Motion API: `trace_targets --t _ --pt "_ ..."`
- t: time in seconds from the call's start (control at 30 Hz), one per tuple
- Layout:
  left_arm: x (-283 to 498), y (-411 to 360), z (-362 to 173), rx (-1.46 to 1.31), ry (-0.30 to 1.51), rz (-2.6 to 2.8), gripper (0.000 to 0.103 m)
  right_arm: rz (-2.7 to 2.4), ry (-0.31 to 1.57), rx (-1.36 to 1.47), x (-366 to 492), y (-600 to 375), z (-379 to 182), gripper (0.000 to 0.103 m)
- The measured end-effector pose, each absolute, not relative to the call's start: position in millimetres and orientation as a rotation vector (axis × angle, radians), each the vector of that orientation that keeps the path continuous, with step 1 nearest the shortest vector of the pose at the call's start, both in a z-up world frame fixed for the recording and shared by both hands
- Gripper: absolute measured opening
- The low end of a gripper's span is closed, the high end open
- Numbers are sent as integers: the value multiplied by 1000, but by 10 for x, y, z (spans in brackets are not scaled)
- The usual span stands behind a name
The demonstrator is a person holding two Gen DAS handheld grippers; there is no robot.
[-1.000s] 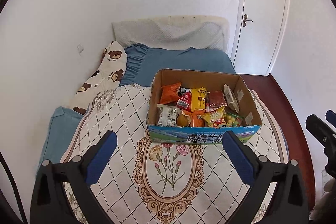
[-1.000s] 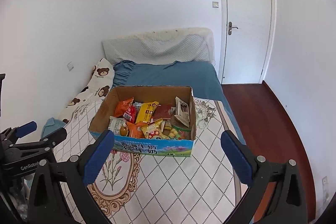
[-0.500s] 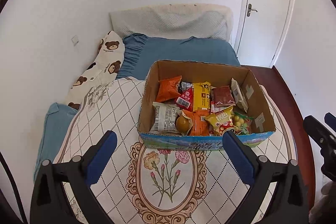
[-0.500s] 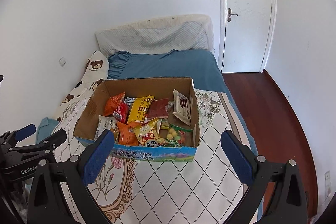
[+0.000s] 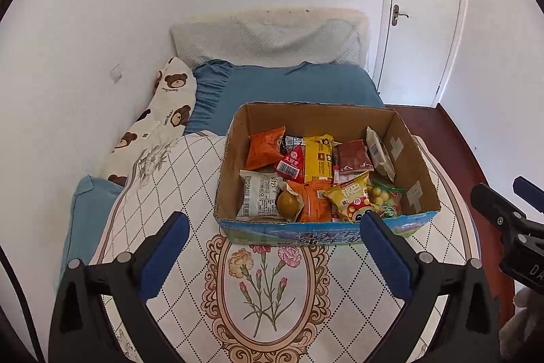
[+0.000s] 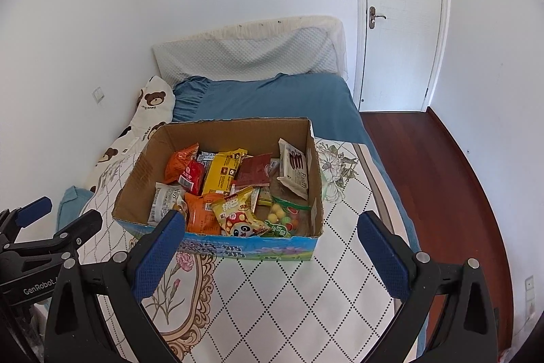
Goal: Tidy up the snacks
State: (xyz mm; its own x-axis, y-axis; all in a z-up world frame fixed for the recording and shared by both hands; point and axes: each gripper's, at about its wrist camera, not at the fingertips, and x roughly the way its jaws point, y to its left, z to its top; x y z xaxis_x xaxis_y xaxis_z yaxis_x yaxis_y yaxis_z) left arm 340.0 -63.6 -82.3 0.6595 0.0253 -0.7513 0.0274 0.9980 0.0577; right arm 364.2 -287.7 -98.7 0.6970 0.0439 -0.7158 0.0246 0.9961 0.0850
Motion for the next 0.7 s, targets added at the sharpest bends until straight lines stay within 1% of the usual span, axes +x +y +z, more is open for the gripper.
trace_targets --t 0.7 --pt "3390 -683 -747 63 835 -13 103 3 807 99 3527 -2904 -981 103"
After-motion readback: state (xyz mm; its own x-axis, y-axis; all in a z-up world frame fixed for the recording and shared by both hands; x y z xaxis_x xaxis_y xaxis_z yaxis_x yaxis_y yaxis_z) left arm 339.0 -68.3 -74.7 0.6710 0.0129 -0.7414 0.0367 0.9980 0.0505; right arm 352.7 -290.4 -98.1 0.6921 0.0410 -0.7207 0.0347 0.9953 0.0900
